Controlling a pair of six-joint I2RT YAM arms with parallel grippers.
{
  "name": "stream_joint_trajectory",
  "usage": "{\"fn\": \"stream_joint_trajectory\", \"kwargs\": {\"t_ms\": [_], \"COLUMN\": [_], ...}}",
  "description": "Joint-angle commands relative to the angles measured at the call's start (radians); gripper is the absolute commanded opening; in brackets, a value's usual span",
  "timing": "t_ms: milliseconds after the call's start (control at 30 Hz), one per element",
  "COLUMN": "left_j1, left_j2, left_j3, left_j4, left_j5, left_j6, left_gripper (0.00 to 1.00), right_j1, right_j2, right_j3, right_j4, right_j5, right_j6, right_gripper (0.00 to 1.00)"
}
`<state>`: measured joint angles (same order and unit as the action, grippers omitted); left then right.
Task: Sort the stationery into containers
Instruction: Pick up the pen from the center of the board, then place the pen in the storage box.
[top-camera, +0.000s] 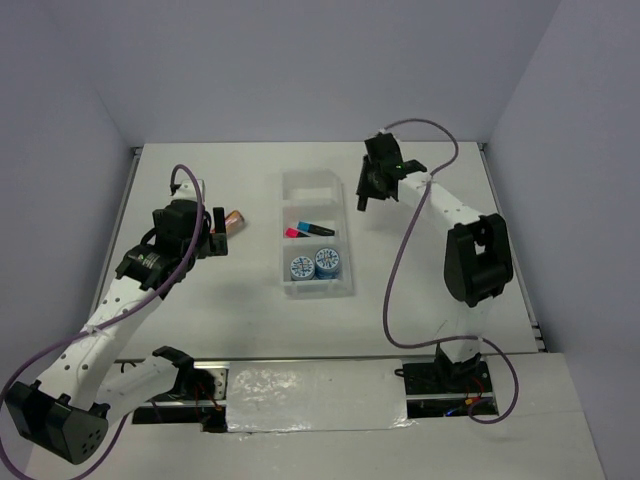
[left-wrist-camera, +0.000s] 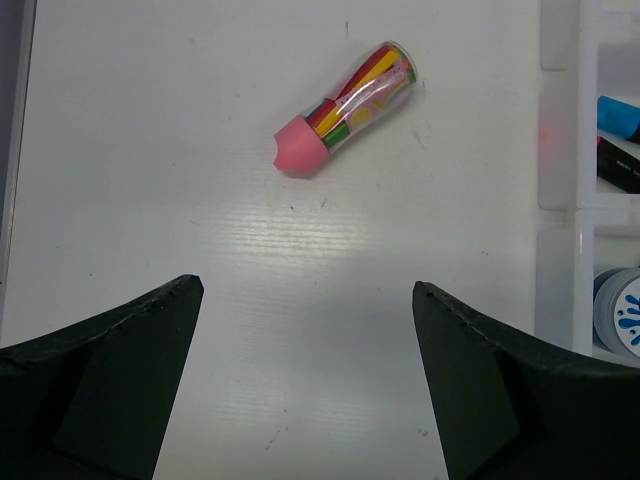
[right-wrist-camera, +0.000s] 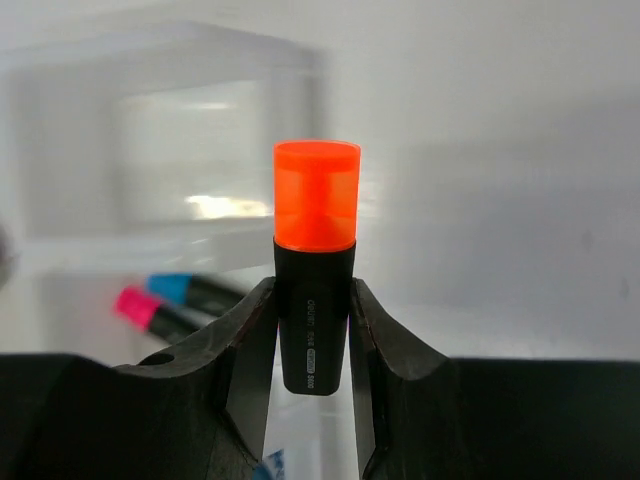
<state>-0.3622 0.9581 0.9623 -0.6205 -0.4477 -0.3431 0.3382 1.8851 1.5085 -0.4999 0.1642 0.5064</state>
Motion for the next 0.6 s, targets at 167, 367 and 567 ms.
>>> {"fn": "stream_joint_trajectory", "kwargs": {"t_ms": [167,367,567], "left_j1": [0.003,0.005,0.003], "left_j2": [-0.018,-0.001,-0.002], "left_j3": [0.009,0.009,0.010], "left_j4": [0.033,0.031,0.028], "left_j5": [-0.016,-0.023,-0.057], "left_j6": [0.000,-0.007,-0.013], "left_gripper": [0.99,0.99,0.99], "right_j1": [0.229,0.308,0.337], "right_j2": [-0.026,0.015,0.115], "right_j3": [0.217,0.260,0.372], "right_j4": [-0.008,-0.049,-0.199], "right_j5": [-0.261,-0.201,-0.232], "right_j6": [-0.727,-0.977,-1.097], "right_gripper": [0.20,0.18,0.14]}}
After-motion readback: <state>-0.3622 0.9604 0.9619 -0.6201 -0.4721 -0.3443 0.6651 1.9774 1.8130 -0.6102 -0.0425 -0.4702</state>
